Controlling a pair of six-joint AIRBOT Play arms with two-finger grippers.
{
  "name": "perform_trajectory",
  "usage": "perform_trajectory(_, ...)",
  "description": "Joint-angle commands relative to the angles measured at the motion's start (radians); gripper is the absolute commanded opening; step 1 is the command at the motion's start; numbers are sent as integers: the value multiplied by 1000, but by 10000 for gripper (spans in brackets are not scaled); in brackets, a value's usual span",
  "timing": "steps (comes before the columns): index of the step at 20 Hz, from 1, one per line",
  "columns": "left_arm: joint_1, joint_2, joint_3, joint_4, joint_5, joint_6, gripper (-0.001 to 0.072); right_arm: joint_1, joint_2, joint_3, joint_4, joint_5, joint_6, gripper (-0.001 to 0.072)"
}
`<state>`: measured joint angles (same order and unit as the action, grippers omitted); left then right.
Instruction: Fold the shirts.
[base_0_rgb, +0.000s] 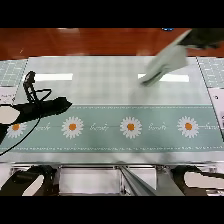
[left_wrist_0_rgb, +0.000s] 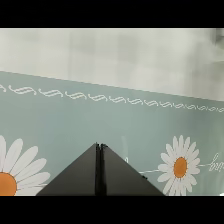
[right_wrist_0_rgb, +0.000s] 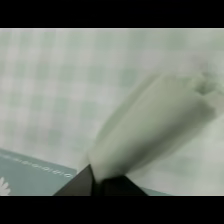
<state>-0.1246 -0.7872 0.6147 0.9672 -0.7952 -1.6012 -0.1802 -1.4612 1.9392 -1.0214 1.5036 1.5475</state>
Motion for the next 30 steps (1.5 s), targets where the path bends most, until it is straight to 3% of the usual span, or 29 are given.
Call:
perform_trajectory(1, 0, 0, 0, 0, 2, 0, 22, -204, 69, 28, -3, 112, 37, 20)
perform_trajectory(7, 0, 0, 0, 0, 24, 4, 22, -544, 115, 19, -38, 354, 78, 19)
perform_trajectory(12, 0, 0, 0, 0, 78, 3, 22, -744, 249, -154, -176, 354, 108, 19)
perform_trajectory(16, 0, 0, 0, 0, 117, 4, 22, -891, 387, -443, -256, 355, 108, 21)
perform_trajectory(20, -1, 0, 0, -47, 156, 4, 22, -1022, 504, -692, -452, 351, 81, 22)
perform_trajectory(23, 0, -9, 0, -94, 193, 91, 22, -1079, 520, -751, -569, 363, 71, 22)
perform_trajectory(24, 0, -18, 0, -94, 193, 91, 22, -1079, 524, -762, -610, 363, 63, 44)
perform_trajectory(25, -1, -31, 0, -94, 192, 91, 22, -1078, 531, -777, -661, 363, 60, 258)
perform_trajectory(26, -1, -46, 0, -94, 193, 91, 22, -1078, 541, -793, -688, 360, 61, 415)
perform_trajectory(28, 0, -78, 2, -94, 196, 92, 22, -1075, 542, -797, -719, 344, 67, 413)
perform_trajectory(30, 0, -124, 35, -95, 202, 151, 22, -1075, 542, -793, -693, 284, 72, 401)
